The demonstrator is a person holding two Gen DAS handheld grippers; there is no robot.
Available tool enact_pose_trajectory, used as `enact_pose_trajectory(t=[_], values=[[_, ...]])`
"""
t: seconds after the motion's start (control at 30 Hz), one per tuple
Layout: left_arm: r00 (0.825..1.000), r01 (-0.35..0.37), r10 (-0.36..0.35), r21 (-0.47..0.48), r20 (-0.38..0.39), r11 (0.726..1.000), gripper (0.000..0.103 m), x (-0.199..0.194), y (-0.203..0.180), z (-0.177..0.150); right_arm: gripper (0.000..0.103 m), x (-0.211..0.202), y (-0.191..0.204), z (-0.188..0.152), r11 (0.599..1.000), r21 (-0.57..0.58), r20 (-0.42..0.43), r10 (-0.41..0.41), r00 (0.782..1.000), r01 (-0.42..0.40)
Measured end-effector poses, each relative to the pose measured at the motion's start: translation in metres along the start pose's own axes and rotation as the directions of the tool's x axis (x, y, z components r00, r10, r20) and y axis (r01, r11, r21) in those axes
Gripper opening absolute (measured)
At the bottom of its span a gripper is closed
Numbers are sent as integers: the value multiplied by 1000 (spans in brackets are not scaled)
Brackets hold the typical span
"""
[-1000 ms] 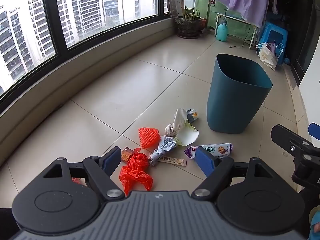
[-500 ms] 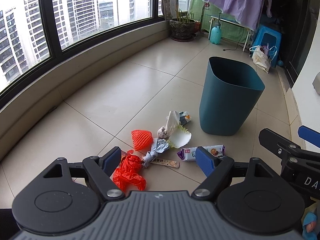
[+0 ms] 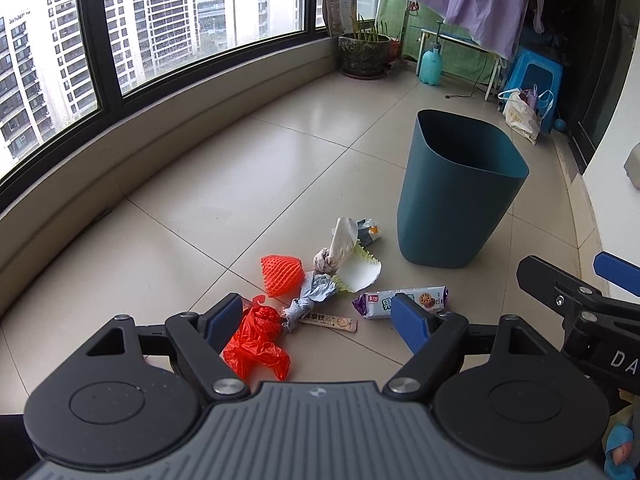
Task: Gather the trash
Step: 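Move both tools toward the teal bin and the trash pile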
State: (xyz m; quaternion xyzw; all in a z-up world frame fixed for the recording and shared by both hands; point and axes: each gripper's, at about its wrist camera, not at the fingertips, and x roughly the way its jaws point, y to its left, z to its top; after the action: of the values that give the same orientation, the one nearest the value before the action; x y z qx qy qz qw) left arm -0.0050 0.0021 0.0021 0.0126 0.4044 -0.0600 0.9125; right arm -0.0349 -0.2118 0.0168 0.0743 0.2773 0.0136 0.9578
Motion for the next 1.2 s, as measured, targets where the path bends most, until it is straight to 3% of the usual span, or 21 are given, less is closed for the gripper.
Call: enact_pose_trajectory(t=[0.97,1.2], values=[[1000,14,-14,-6,21,1000,81,-15,0,-1,101,-10,3,2,1000,-27,9,5,1000,-5],[998,-1,3,-29,55,1000,81,-27,2,16,101,-24,1,49,995,-90,-3,49,999,-49]])
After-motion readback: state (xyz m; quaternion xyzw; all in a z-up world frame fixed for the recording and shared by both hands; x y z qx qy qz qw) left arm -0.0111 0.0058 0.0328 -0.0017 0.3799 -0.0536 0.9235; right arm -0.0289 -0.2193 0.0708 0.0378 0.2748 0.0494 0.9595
